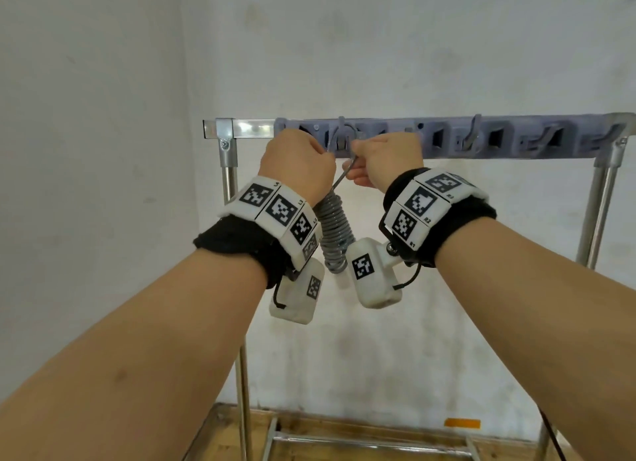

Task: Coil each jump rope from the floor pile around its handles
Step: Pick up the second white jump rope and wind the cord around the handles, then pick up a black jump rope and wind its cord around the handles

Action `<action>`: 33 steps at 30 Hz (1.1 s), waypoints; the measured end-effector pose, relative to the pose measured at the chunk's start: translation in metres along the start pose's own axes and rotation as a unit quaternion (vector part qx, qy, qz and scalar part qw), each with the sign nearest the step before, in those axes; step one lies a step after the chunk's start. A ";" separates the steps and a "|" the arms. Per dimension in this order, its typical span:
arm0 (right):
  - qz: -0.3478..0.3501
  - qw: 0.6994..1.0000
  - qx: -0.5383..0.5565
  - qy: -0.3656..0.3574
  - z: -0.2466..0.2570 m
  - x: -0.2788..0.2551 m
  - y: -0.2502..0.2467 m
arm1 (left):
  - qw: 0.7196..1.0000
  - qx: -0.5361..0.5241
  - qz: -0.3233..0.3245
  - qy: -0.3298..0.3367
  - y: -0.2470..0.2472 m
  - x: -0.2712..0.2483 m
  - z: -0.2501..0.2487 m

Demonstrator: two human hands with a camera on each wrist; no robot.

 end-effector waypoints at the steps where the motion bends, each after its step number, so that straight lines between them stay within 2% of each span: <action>1: 0.005 1.000 -0.009 0.004 -0.004 -0.002 -0.001 | 1.000 0.015 0.003 0.004 0.003 0.000 0.001; 5: 0.016 0.999 -0.025 -0.023 -0.009 -0.016 -0.005 | 0.998 0.058 -0.006 0.014 0.007 -0.007 0.005; 8: 0.013 0.998 -0.040 -0.046 -0.011 -0.028 -0.008 | 0.996 0.064 -0.030 0.047 0.002 -0.020 0.004; 11: -0.001 0.995 -0.071 -0.065 -0.019 -0.045 -0.018 | 0.988 0.045 -0.055 0.135 -0.004 -0.051 -0.001; 13: 0.015 0.990 -0.119 -0.080 -0.026 -0.063 -0.024 | 0.978 0.031 -0.041 0.202 -0.003 -0.082 -0.005; 16: 0.084 0.978 -0.178 -0.065 -0.054 -0.101 -0.029 | 0.970 0.029 0.054 0.233 0.014 -0.128 0.010; 19: 0.158 0.962 -0.222 -0.027 -0.097 -0.151 -0.035 | 0.961 0.043 0.189 0.196 0.043 -0.175 0.045; 22: 0.225 0.939 -0.259 0.016 -0.150 -0.211 -0.037 | 0.939 0.079 0.294 0.161 0.070 -0.228 0.090; 25: 0.280 0.910 -0.300 0.053 -0.209 -0.279 -0.046 | 0.902 0.130 0.389 0.133 0.100 -0.286 0.142; 28: 0.361 0.860 -0.342 0.117 -0.278 -0.350 -0.052 | 0.859 0.172 0.470 0.111 0.136 -0.348 0.197; 33: 0.487 0.745 -0.381 0.250 -0.380 -0.450 -0.064 | 0.793 0.204 0.568 0.082 0.195 -0.440 0.278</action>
Point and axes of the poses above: each hand's wrist, its own x-axis towards the middle knuckle, its own y-axis out of the palm, z = x × y, the point moved 8 cm from there along x, towards the middle knuckle, and after that the axes turned 11 degrees about -y, right-handed, at the moved point
